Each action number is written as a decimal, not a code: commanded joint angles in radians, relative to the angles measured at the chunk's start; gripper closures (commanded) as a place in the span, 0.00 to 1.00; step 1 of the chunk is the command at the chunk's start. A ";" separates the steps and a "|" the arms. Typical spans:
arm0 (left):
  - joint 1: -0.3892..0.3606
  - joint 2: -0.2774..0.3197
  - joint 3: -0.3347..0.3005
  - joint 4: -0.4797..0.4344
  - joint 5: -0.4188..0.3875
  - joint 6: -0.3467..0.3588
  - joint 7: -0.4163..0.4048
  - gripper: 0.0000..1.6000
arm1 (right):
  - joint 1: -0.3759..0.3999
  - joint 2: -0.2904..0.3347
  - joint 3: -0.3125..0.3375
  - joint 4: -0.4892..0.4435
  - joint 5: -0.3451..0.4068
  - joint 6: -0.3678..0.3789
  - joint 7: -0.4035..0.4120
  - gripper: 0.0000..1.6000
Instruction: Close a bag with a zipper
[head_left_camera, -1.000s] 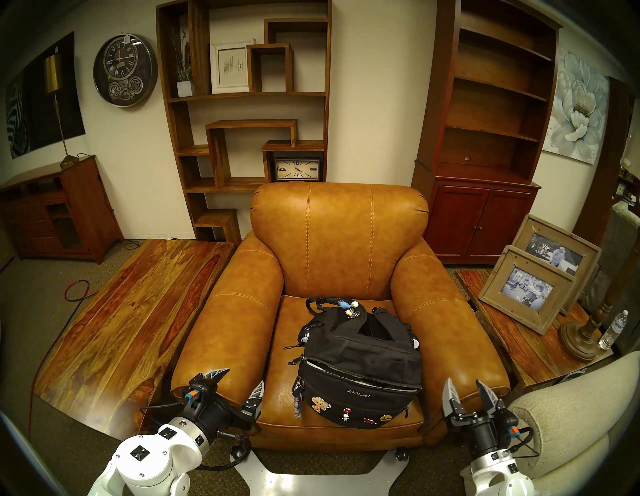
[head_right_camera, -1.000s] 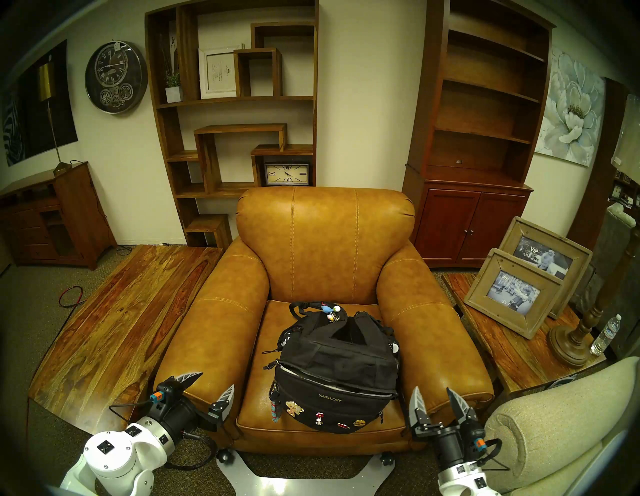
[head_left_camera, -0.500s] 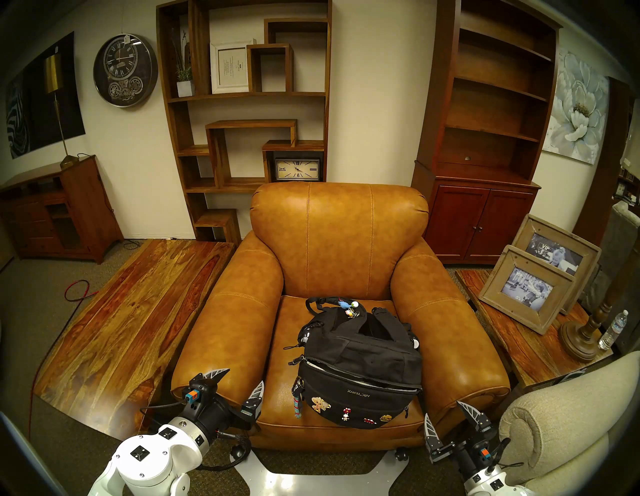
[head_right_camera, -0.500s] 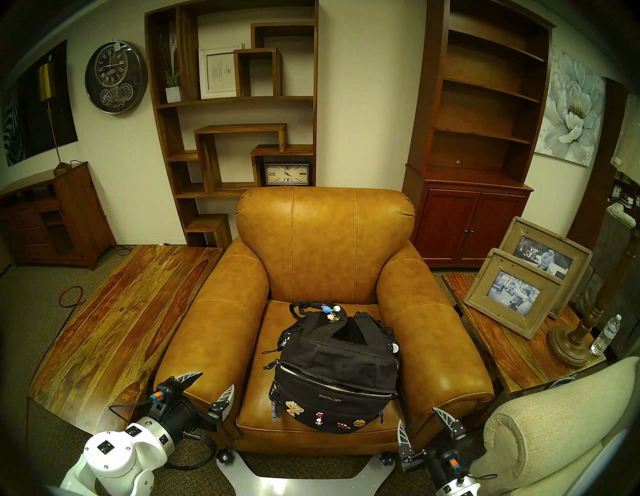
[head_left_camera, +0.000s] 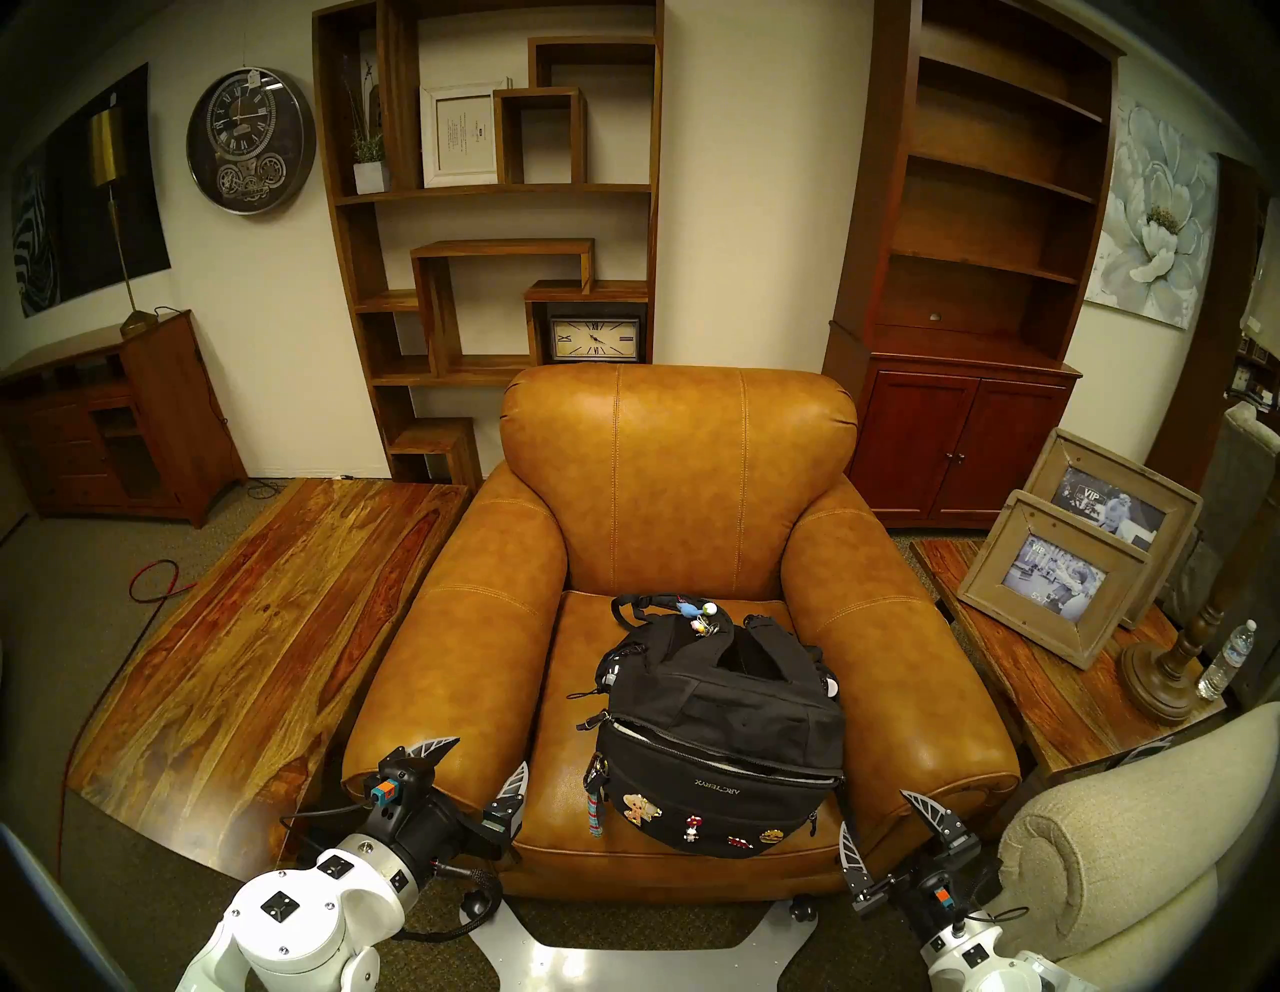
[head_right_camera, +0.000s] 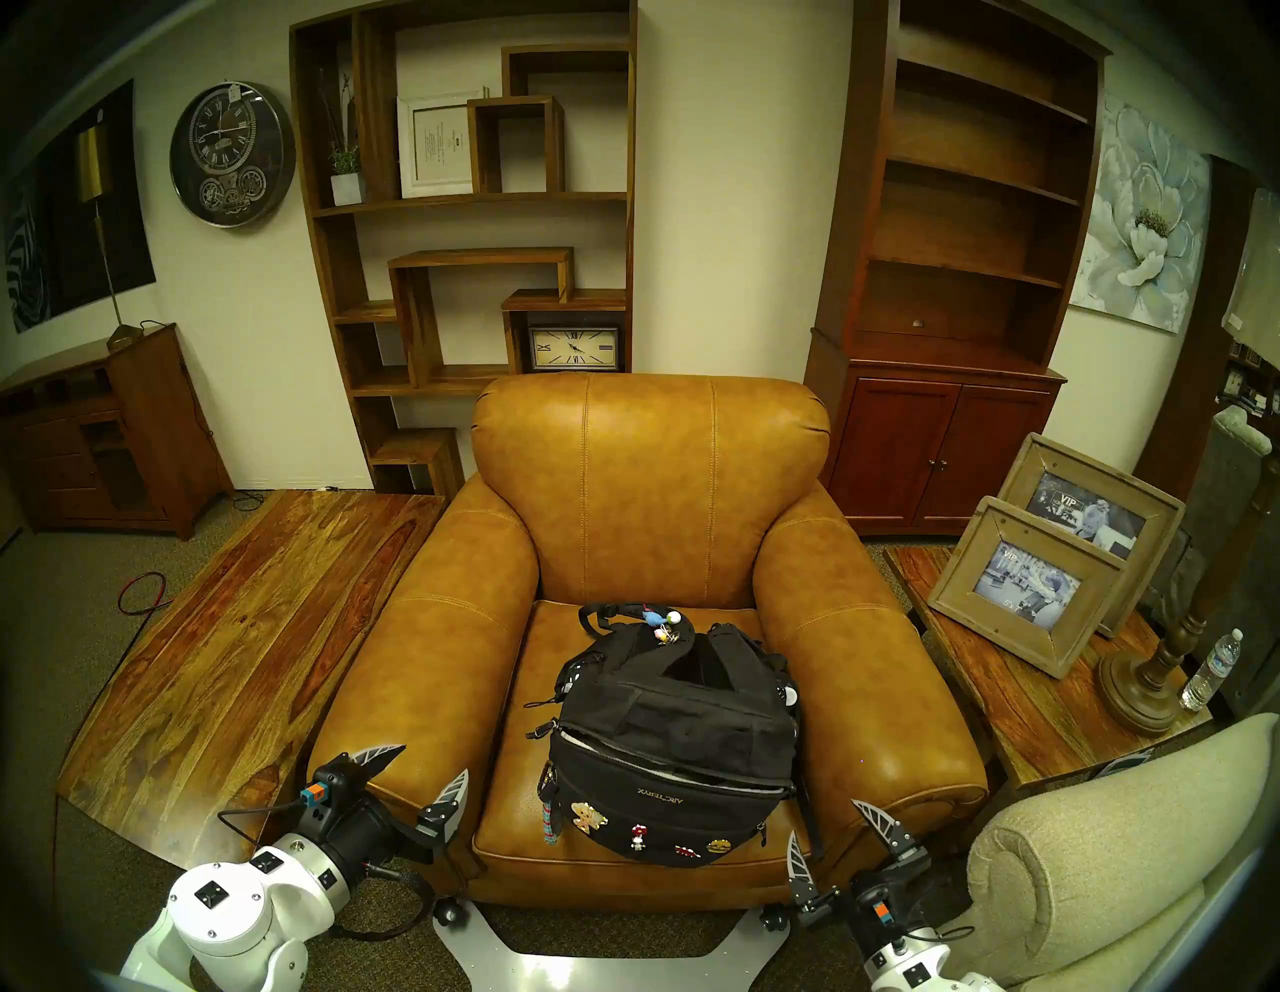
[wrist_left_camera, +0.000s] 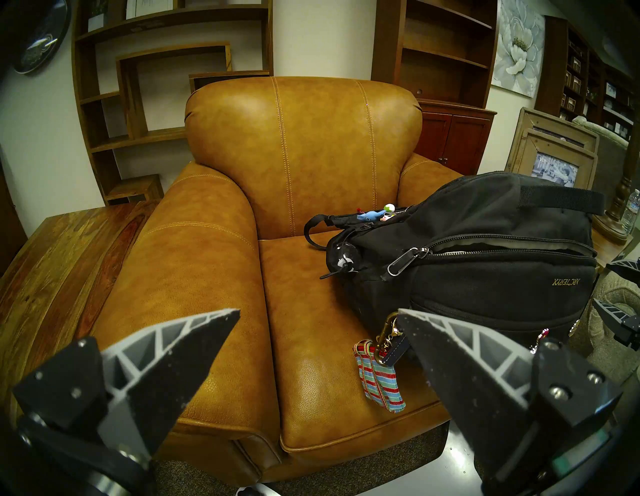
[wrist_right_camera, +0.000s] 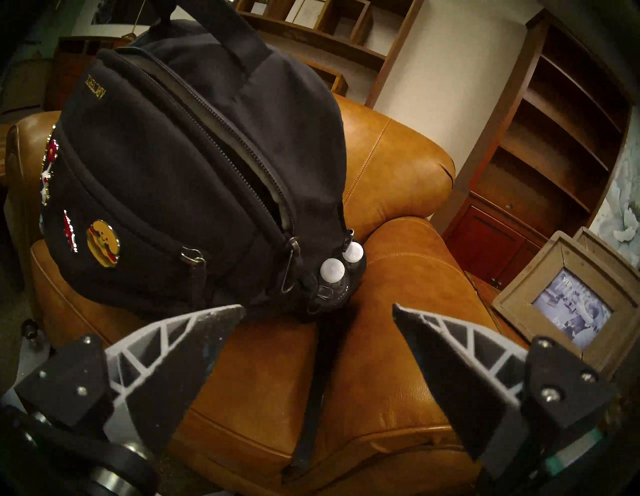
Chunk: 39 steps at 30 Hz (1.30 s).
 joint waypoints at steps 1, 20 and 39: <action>-0.001 0.000 0.002 -0.017 -0.001 -0.002 -0.002 0.00 | 0.063 0.057 0.023 0.008 0.064 -0.025 0.079 0.16; -0.001 -0.001 0.001 -0.017 0.000 -0.001 -0.003 0.00 | 0.173 0.093 -0.001 0.071 0.134 -0.043 0.279 0.01; -0.001 -0.002 0.001 -0.017 0.001 -0.001 -0.004 0.00 | 0.241 0.082 -0.009 0.131 0.077 -0.033 0.278 0.12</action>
